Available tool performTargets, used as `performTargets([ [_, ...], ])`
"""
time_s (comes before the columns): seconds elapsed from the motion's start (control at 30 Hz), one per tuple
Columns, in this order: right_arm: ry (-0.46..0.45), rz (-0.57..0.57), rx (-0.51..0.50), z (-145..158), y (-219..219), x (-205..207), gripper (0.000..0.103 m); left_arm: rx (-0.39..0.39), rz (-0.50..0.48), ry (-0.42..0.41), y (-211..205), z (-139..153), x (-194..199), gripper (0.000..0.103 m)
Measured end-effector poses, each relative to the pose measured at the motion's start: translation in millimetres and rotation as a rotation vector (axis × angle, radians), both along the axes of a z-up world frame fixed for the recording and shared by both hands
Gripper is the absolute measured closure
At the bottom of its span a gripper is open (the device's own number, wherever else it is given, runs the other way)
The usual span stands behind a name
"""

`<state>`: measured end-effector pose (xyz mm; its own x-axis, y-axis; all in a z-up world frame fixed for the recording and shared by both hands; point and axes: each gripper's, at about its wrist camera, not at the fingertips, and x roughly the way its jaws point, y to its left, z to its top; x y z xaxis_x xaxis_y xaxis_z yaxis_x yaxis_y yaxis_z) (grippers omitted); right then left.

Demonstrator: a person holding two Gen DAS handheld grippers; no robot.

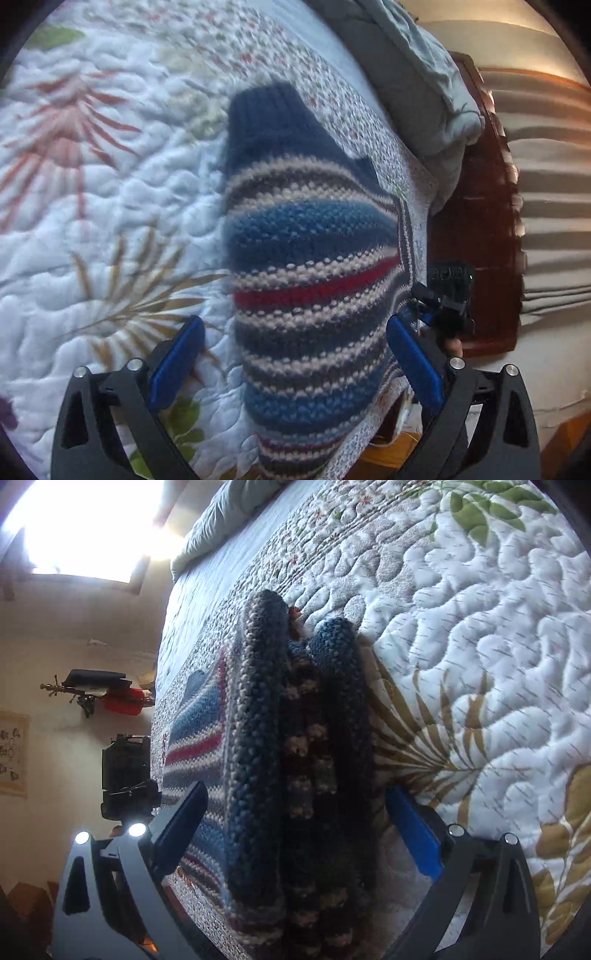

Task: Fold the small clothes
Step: 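Grasp the folded sweater edge with the left gripper while the right gripper grasps it too, then lift the folded edge with both grippers and fold it over the sweater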

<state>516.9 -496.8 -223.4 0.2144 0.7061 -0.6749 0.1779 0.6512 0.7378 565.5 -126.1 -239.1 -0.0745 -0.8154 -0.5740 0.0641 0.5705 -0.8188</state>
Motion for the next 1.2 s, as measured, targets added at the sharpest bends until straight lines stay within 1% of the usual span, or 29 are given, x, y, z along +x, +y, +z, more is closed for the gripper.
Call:
performTargets([
  [0.07, -0.002, -0.003, 0.008, -2, 2, 2, 0.005, -0.019, -0.002, -0.011, -9, -3, -1, 0.004],
  [0.13, -0.011, 0.012, 0.041, -2, 9, 4, 0.005, -0.070, -0.019, -0.030, -17, 0, -6, 0.004],
  [0.2, -0.010, 0.056, 0.056, -4, 20, 6, 0.005, -0.050, -0.018, -0.053, -16, -1, -6, 0.005],
  [0.27, -0.019, 0.084, 0.043, -3, 27, 6, 0.005, -0.020, -0.008, -0.056, -16, -4, -7, 0.011],
  [0.3, -0.024, 0.088, 0.038, -3, 30, 6, 0.009, -0.013, -0.005, -0.057, -16, -4, -8, 0.022],
  [0.33, -0.026, 0.086, 0.029, -3, 32, 5, 0.032, -0.008, -0.004, -0.058, -16, -3, -7, 0.027],
  [0.37, -0.018, 0.092, 0.023, -4, 33, 5, 0.043, 0.007, -0.002, -0.065, -16, 0, -7, 0.029],
  [0.43, -0.024, 0.095, 0.012, -3, 37, 3, 0.053, 0.040, -0.007, -0.088, -19, 7, -9, 0.038],
  [0.47, -0.044, 0.101, -0.011, 3, 40, 1, 0.054, 0.049, -0.007, -0.094, -21, 10, -9, 0.040],
  [0.53, -0.056, 0.093, -0.022, 9, 41, -1, 0.057, 0.071, -0.015, -0.111, -23, 18, -11, 0.043],
  [0.63, -0.077, 0.086, -0.045, 23, 46, -3, 0.059, 0.099, -0.024, -0.123, -25, 28, -10, 0.045],
  [0.7, -0.090, 0.091, -0.056, 39, 54, -6, 0.059, 0.120, -0.029, -0.140, -25, 39, -11, 0.045],
  [0.8, -0.117, 0.110, -0.067, 65, 72, -8, 0.060, 0.131, -0.021, -0.155, -12, 58, -16, 0.046],
  [0.9, -0.159, 0.127, -0.057, 95, 94, -16, 0.060, 0.134, -0.009, -0.179, 11, 84, -25, 0.046],
  [0.93, -0.168, 0.130, -0.053, 103, 103, -18, 0.060, 0.138, -0.003, -0.192, 23, 95, -30, 0.046],
  [1.03, -0.210, 0.148, -0.034, 133, 136, -29, 0.060, 0.151, 0.014, -0.215, 53, 118, -43, 0.046],
  [1.13, -0.252, 0.165, -0.008, 161, 178, -45, 0.060, 0.161, 0.041, -0.239, 94, 144, -65, 0.046],
  [1.2, -0.272, 0.173, 0.006, 174, 204, -55, 0.060, 0.162, 0.056, -0.246, 119, 153, -78, 0.046],
])
